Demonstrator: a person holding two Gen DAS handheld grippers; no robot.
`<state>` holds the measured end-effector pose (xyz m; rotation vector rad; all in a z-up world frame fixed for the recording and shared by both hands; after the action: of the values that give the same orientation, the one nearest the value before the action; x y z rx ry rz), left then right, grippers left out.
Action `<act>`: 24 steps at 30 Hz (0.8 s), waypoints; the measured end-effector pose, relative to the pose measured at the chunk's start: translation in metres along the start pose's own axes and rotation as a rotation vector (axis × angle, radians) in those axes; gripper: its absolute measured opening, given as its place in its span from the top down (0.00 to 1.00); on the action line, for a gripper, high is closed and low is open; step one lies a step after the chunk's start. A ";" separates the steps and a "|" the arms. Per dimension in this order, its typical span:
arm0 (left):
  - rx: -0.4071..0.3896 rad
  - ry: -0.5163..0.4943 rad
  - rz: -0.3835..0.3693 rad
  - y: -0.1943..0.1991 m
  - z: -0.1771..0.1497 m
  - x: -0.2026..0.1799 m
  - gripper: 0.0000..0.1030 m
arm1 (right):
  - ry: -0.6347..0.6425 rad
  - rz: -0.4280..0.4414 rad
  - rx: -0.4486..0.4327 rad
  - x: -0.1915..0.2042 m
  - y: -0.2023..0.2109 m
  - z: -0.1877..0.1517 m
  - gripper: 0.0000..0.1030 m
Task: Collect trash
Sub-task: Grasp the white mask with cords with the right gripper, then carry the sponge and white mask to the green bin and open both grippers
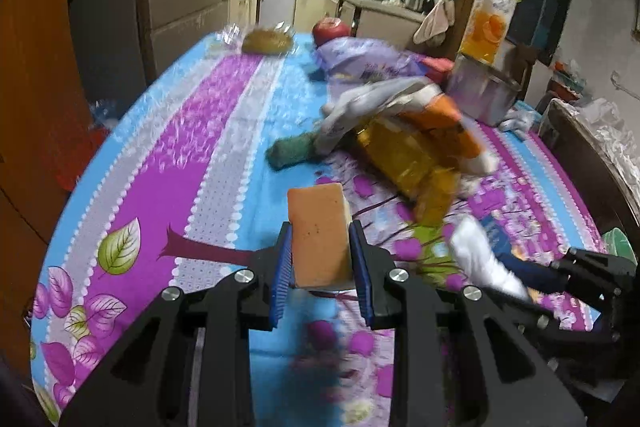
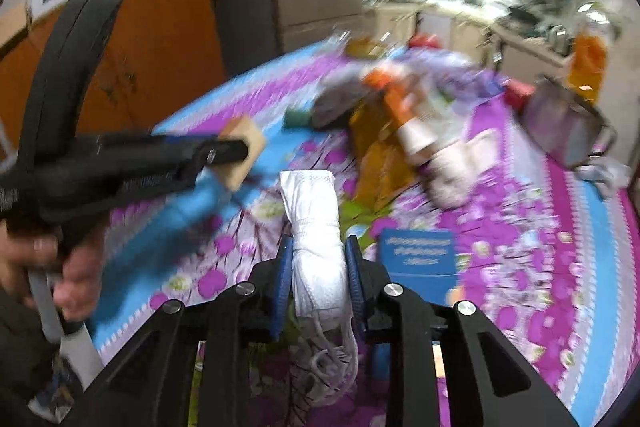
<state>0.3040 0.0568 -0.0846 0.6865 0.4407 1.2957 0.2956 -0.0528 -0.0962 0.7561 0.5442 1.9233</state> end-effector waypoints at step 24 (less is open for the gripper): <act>-0.234 -0.231 -0.099 0.077 0.078 -0.183 0.74 | -0.237 -0.305 -0.390 -0.133 0.212 0.023 0.73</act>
<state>0.2567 -0.1281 0.0103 0.6000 0.1304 1.1369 0.2259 -0.2634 0.0220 0.5968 0.1199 1.5645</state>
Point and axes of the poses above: each gripper's, at about its wrist camera, not at the fingertips, and y roughly against the way its jaws point, x to its left, z to its top, the point moved 8 cm from there along -y, roughly the way its jaws point, and after that the axes turned 15 degrees about -y, right-handed, at the moved point
